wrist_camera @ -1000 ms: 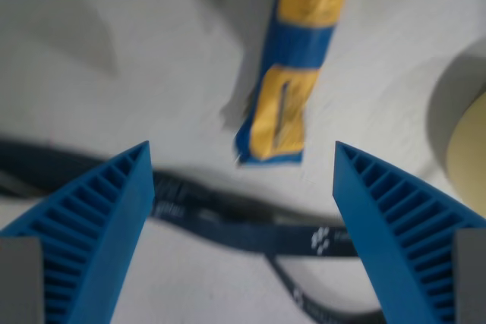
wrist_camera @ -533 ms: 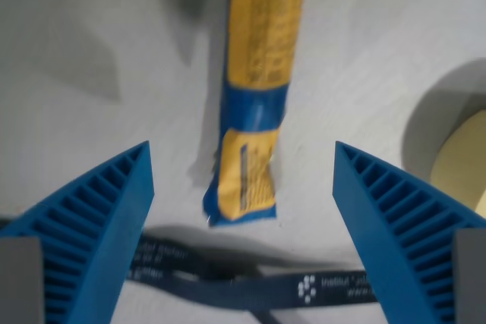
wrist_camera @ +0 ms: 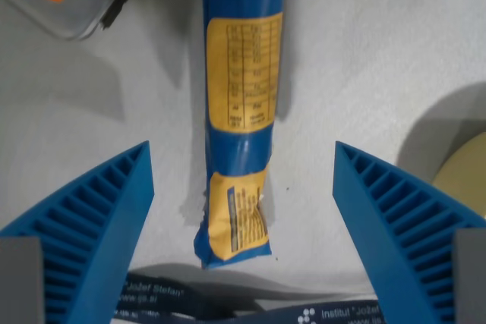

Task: Move above the blue bag

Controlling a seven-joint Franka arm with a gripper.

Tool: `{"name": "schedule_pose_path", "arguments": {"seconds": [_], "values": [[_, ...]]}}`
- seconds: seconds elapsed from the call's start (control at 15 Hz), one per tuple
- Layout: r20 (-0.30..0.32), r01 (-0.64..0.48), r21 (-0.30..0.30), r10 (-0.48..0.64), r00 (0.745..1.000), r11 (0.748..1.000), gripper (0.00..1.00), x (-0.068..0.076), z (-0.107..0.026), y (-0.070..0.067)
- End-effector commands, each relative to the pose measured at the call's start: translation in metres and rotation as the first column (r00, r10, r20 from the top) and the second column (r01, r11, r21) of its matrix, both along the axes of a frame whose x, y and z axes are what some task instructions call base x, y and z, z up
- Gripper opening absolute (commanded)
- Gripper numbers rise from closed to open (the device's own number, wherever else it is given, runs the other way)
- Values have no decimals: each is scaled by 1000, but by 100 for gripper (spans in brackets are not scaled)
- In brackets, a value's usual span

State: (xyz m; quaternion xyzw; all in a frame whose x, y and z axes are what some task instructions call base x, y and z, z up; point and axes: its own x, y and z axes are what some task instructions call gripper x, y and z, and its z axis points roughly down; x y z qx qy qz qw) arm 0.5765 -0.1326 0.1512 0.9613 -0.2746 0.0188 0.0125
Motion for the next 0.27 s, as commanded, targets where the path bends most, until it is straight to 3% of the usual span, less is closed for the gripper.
{"name": "schedule_pose_path", "arguments": {"seconds": [0.07,0.27], "values": [[-17,41,41,-41,999,998,100,9,-1,-5],[-17,38,41,-37,999,998,100,9,-1,-6]]}}
